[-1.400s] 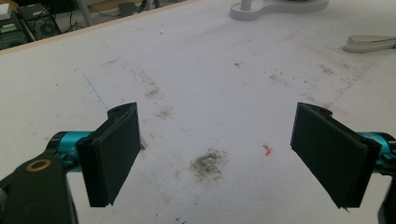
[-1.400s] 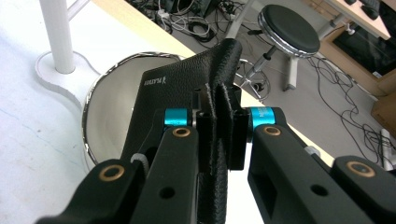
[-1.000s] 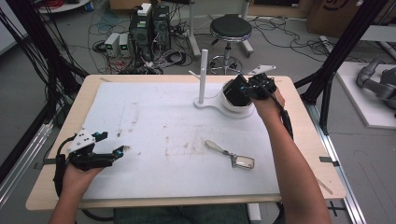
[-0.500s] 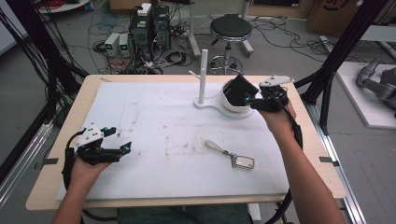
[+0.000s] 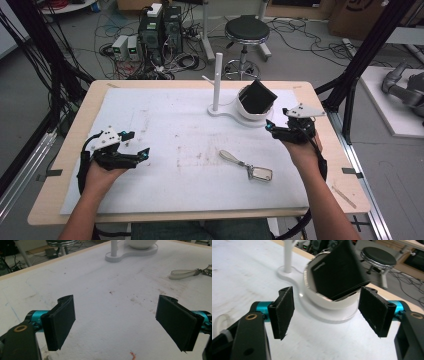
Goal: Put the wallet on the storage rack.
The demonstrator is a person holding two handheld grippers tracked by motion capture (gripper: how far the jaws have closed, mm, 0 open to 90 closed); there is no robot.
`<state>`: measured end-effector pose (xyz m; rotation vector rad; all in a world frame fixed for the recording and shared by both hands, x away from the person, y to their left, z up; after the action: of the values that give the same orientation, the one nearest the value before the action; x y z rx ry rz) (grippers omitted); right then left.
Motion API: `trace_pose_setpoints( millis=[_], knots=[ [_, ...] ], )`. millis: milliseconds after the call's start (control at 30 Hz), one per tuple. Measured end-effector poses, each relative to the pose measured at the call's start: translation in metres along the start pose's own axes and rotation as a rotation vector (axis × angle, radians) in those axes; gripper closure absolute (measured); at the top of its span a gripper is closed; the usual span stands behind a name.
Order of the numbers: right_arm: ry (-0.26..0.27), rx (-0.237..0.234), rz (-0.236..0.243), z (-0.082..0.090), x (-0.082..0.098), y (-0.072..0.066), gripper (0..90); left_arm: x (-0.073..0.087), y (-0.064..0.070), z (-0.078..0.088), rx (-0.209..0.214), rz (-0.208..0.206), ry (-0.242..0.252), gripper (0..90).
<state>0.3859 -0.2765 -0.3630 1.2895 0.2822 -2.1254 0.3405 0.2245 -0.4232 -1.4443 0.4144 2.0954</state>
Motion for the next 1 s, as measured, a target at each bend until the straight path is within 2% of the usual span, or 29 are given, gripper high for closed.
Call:
trace_pose_setpoints(
  millis=[167, 233, 300, 400, 767, 833, 1000],
  knots=[
    [0.027, -0.020, -0.020, 0.003, 0.015, -0.015, 26.9, -0.002, 0.002, -0.004, 0.007, -0.003, 0.002, 16.0],
    [0.045, -0.023, -0.038, 0.002, 0.027, -0.024, 24.1, -0.002, 0.003, -0.004, 0.013, -0.012, 0.003, 16.0],
    [0.052, -0.029, -0.034, 0.000, 0.031, -0.025, 23.5, -0.002, 0.003, -0.003, 0.015, -0.025, 0.002, 16.0],
    [0.031, -0.047, -0.047, -0.005, 0.041, -0.030, 21.7, -0.001, 0.002, -0.002, 0.012, -0.020, 0.005, 16.0],
    [0.039, -0.069, -0.060, -0.013, 0.045, -0.027, 19.2, 0.002, -0.003, -0.001, 0.009, -0.014, 0.006, 16.0],
    [0.027, -0.069, -0.049, -0.014, 0.045, -0.029, 19.2, 0.003, -0.004, 0.000, 0.003, -0.010, 0.003, 16.0],
    [0.014, -0.084, -0.057, -0.018, 0.044, -0.031, 19.2, 0.002, -0.005, 0.001, -0.008, -0.012, 0.005, 16.0]
  ],
)
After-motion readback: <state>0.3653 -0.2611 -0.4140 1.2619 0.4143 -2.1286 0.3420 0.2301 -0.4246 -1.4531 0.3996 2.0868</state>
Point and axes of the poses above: each handheld gripper's, and its own axes: z roughly backward along the jaws, x roughly out of its underside, y roughly to its right, the point moved 3 cm from there along -z, roughly forward along the jaws, and after that the axes turned 8 degrees about -x, right-handed, at the moved point
